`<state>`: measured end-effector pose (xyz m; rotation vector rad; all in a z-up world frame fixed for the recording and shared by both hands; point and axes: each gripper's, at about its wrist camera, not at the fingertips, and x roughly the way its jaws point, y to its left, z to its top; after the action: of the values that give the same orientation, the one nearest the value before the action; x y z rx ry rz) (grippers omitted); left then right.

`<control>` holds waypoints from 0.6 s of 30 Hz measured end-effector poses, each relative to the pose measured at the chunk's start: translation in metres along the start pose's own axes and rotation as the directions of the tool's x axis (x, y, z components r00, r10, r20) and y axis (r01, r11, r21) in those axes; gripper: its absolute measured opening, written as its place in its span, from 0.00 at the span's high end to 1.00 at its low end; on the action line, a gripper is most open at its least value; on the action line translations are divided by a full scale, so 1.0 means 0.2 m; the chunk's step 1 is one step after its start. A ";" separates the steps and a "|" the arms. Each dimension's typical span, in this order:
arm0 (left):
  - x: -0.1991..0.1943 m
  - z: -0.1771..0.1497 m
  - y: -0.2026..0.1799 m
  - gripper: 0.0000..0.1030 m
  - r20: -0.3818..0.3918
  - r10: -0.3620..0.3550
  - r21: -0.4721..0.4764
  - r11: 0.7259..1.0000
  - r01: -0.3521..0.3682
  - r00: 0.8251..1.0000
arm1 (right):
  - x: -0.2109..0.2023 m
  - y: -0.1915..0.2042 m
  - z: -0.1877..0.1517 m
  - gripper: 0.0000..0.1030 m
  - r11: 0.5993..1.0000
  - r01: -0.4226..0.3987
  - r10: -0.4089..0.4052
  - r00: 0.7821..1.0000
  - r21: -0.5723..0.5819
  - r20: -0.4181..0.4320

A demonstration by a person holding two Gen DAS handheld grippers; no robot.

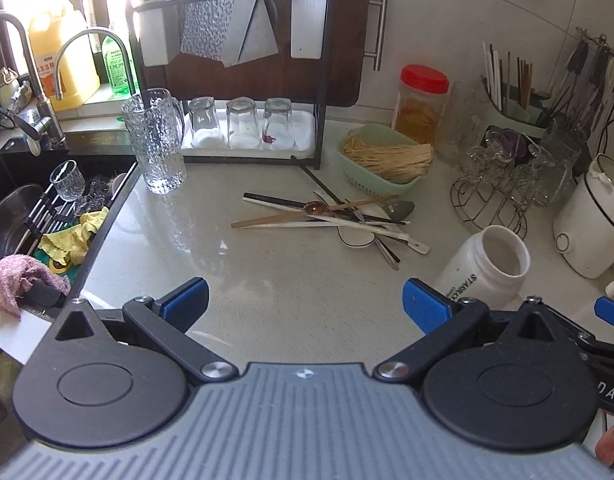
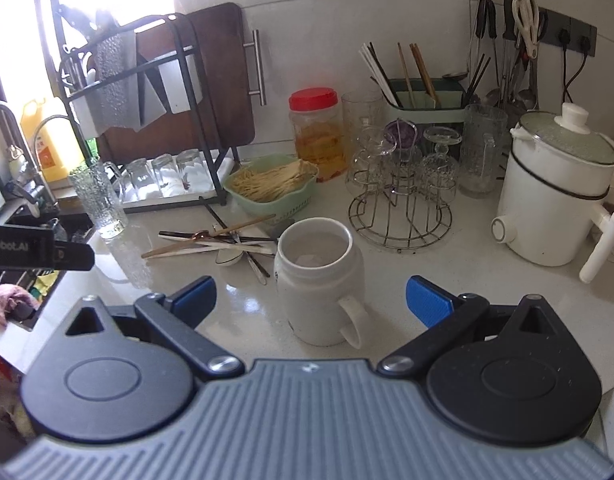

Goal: Organize utensils
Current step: 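Move both tools toward the utensil pile and white jar, then grasp a wooden chopstick from the utensil pile with the left gripper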

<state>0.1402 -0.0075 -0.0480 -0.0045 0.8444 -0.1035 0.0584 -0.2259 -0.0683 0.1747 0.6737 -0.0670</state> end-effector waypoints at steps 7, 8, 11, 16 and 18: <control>0.23 0.10 0.00 0.00 -0.040 -0.036 0.054 0.998 0.038 0.999 | 0.15 0.02 0.01 0.00 0.998 0.059 -0.059 0.998 0.004 -0.017; 0.27 0.12 -0.01 0.00 -0.042 -0.045 0.078 0.996 0.048 0.998 | 0.17 0.01 0.01 0.00 0.998 0.062 -0.062 0.998 0.011 -0.018; 0.35 0.18 -0.03 0.00 -0.031 -0.046 0.143 0.989 0.050 0.998 | 0.23 0.01 0.00 0.00 0.998 0.051 -0.051 0.999 0.021 -0.011; 0.50 0.28 -0.07 0.00 -0.029 -0.071 0.250 0.965 0.076 0.997 | 0.35 0.05 -0.01 0.00 0.998 0.057 -0.059 0.997 -0.036 -0.040; 0.56 0.32 -0.07 0.00 -0.048 -0.089 0.264 0.959 0.099 0.995 | 0.38 0.06 -0.01 0.00 0.996 0.065 -0.066 0.997 -0.056 -0.032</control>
<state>0.2615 -0.0342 -0.0886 0.2109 0.8604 -0.3069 0.1177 -0.2141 -0.1148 0.1010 0.7140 -0.1086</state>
